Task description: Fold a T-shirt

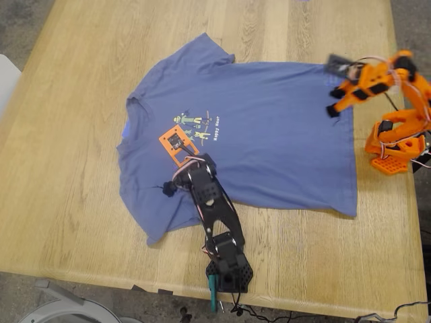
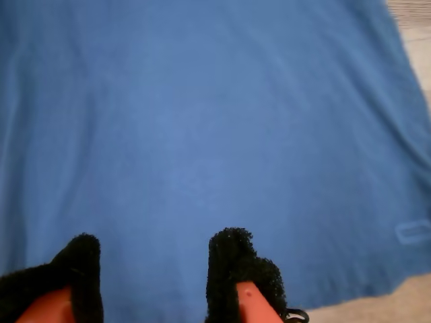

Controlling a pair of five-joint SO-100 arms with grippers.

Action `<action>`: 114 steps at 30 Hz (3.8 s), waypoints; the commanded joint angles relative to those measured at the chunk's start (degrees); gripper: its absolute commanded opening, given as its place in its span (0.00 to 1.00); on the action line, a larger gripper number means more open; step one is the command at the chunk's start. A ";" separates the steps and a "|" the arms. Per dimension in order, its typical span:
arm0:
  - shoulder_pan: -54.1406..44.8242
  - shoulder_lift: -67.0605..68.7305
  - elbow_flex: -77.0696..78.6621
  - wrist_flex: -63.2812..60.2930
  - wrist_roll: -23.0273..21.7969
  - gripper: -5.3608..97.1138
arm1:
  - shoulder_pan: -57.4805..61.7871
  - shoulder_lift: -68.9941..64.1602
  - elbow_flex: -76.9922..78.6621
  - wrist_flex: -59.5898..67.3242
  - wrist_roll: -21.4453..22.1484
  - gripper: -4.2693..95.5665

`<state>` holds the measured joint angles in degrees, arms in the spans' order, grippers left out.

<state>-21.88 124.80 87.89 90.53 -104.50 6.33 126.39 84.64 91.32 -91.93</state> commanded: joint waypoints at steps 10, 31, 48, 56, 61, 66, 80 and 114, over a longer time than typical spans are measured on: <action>-6.50 -13.80 -2.64 -28.48 2.81 0.57 | -5.36 -8.61 10.46 -31.90 2.46 0.27; -15.82 -40.78 -4.57 -63.19 5.71 0.58 | -13.27 -8.96 21.45 -48.52 4.31 0.25; -19.25 -73.04 -39.90 -63.46 7.38 0.57 | -17.67 -12.04 23.20 -52.73 4.48 0.23; -22.50 -81.91 -55.99 -58.27 8.17 0.57 | -18.19 -10.63 28.21 -55.46 4.83 0.23; -22.68 -90.70 -69.87 -52.73 8.26 0.56 | -18.28 -10.72 28.21 -55.72 4.92 0.23; -20.92 -110.13 -101.69 -36.65 7.91 0.55 | -18.37 -10.72 27.86 -55.55 5.01 0.23; -16.17 -113.29 -107.05 -14.33 7.12 0.35 | -19.34 -14.33 24.70 -55.63 5.27 0.20; -12.22 -103.62 -106.96 0.70 4.66 0.05 | -19.16 -39.20 22.41 -80.68 8.00 0.30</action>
<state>-35.95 11.43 -16.88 90.35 -99.76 -12.39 87.01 110.83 11.87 -84.29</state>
